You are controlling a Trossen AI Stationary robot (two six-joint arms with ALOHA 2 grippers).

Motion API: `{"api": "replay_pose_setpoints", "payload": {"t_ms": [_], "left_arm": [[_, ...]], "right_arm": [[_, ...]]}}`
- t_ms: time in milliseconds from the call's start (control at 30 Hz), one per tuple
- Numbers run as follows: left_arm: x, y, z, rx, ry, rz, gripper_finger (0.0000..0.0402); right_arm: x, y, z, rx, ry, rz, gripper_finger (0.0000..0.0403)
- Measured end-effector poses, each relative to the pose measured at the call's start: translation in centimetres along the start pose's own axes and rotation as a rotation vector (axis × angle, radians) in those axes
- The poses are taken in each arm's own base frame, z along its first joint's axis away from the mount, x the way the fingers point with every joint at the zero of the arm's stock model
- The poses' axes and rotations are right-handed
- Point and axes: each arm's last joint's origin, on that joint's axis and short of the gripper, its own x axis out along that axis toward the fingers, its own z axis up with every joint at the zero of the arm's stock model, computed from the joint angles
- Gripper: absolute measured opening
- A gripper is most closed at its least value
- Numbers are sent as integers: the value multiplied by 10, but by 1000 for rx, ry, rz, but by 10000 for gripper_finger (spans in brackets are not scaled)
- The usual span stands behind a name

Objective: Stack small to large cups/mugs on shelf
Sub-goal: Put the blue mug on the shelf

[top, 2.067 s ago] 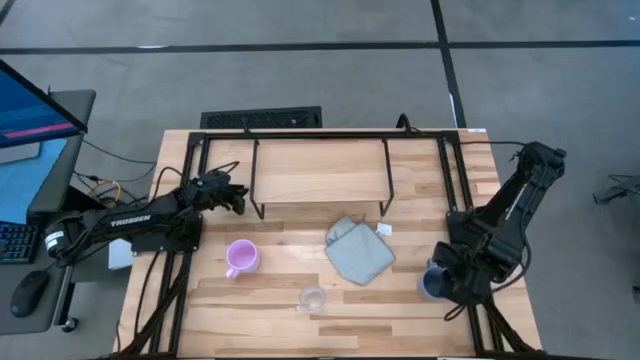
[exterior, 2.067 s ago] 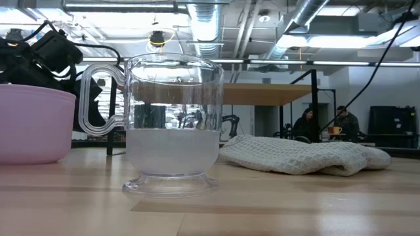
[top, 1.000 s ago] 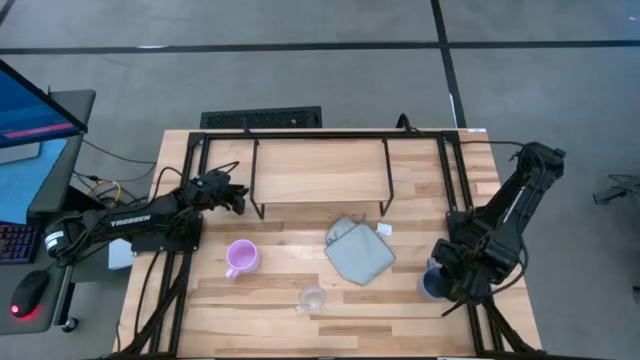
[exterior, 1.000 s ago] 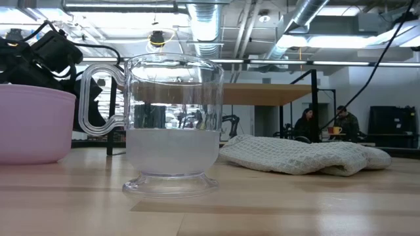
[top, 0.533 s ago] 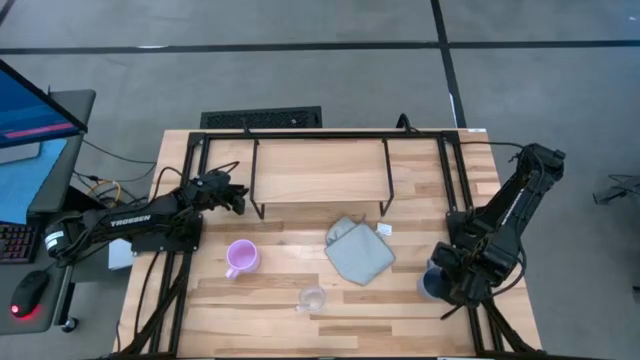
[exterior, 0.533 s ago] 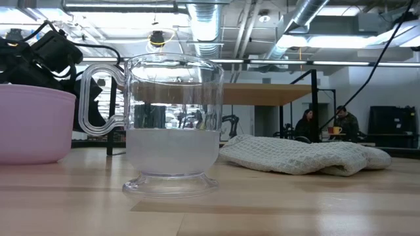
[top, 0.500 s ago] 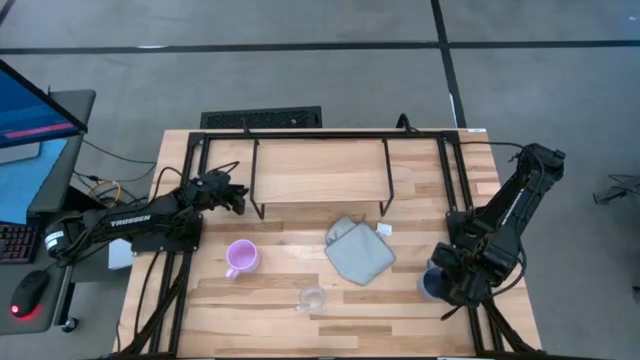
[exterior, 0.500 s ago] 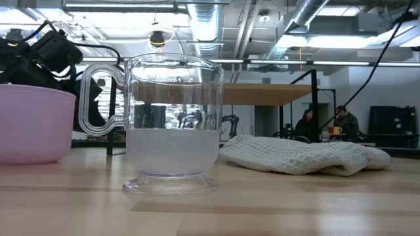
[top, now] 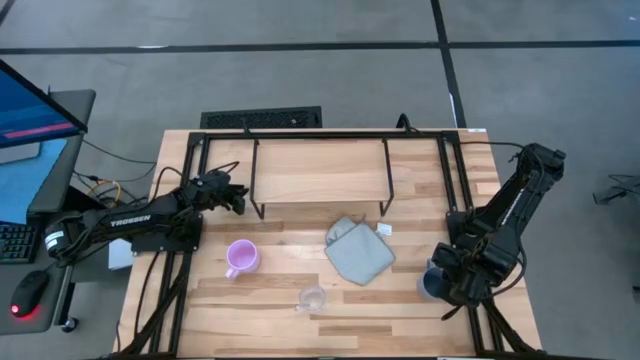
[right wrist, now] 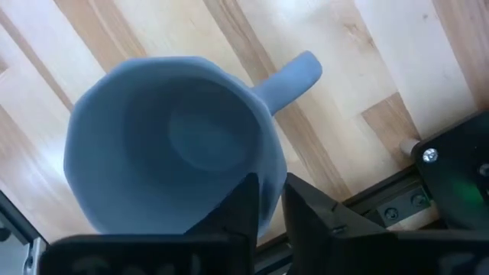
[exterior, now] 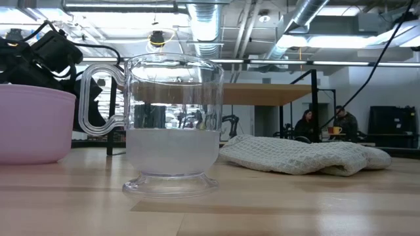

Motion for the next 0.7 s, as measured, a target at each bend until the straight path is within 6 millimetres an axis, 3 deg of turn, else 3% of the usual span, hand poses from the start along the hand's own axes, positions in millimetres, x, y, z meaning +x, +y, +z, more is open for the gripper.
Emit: {"api": "replay_pose_setpoints", "payload": {"t_ms": [267,700], "left_arm": [[0,0,0,0,0,0,103],[0,0,0,0,1,0,103]], "right_arm": [[16,0,-2,2,29,63,23],[11,-8,6,49,57,108,20]]}}
